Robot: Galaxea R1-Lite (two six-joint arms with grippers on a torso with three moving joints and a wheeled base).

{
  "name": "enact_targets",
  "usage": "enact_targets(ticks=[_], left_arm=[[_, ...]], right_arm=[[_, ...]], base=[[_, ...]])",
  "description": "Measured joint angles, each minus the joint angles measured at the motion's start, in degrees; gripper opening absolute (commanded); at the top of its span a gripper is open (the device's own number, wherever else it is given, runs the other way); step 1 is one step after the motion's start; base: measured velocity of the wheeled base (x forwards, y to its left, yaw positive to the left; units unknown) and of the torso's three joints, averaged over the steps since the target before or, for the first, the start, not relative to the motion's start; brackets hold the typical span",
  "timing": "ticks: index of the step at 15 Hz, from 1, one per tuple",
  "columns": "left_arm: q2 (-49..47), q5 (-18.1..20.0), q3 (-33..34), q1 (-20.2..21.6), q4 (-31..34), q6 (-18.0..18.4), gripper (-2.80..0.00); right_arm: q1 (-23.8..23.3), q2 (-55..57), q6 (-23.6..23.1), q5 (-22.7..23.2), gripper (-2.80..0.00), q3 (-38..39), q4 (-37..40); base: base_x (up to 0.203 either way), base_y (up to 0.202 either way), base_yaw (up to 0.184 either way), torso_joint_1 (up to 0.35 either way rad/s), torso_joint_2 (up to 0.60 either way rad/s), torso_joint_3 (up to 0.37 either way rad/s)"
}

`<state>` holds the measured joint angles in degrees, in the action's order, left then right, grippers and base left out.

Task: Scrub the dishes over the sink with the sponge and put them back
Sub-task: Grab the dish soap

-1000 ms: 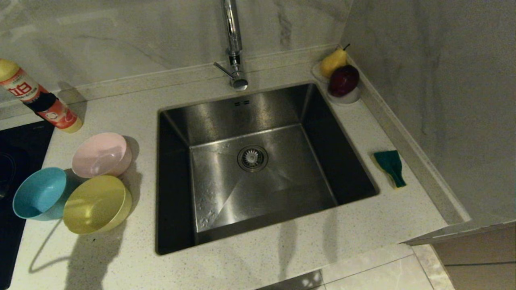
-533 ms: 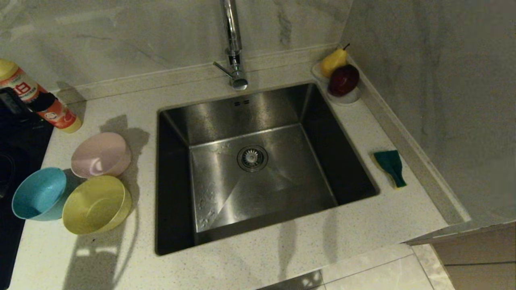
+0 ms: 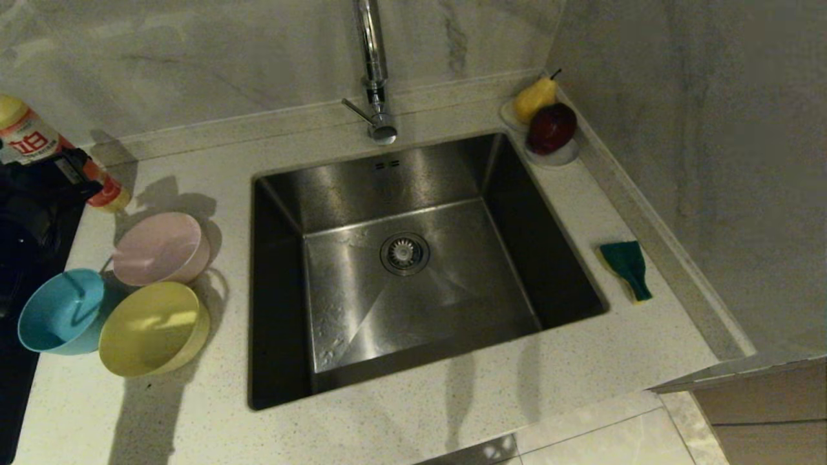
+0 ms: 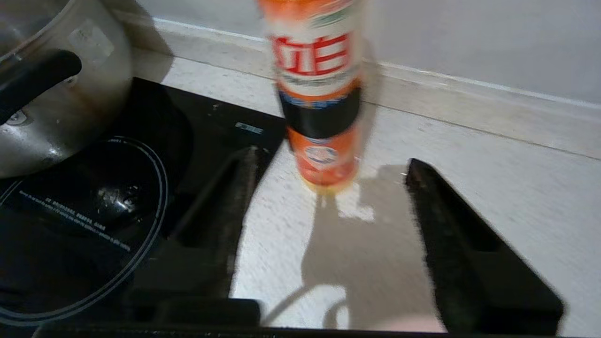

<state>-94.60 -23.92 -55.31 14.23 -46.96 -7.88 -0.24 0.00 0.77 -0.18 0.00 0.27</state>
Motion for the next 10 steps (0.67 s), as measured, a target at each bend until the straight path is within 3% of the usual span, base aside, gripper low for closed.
enact_targets(ticks=[4, 10], left_arm=[[-4.7, 0.2, -0.1, 1.8, -6.8, -0.1, 0.00], [-10.4, 0.3, -4.3, 2.1, -8.0, -2.1, 0.00]], right_arm=[[0.0, 0.0, 0.0, 0.0, -2.80, 0.0, 0.0], [0.0, 0.0, 0.0, 0.0, -2.80, 0.0, 0.0]], base=[[0.000, 0.000, 0.000, 0.000, 0.00, 0.000], [0.000, 0.000, 0.000, 0.000, 0.00, 0.000]])
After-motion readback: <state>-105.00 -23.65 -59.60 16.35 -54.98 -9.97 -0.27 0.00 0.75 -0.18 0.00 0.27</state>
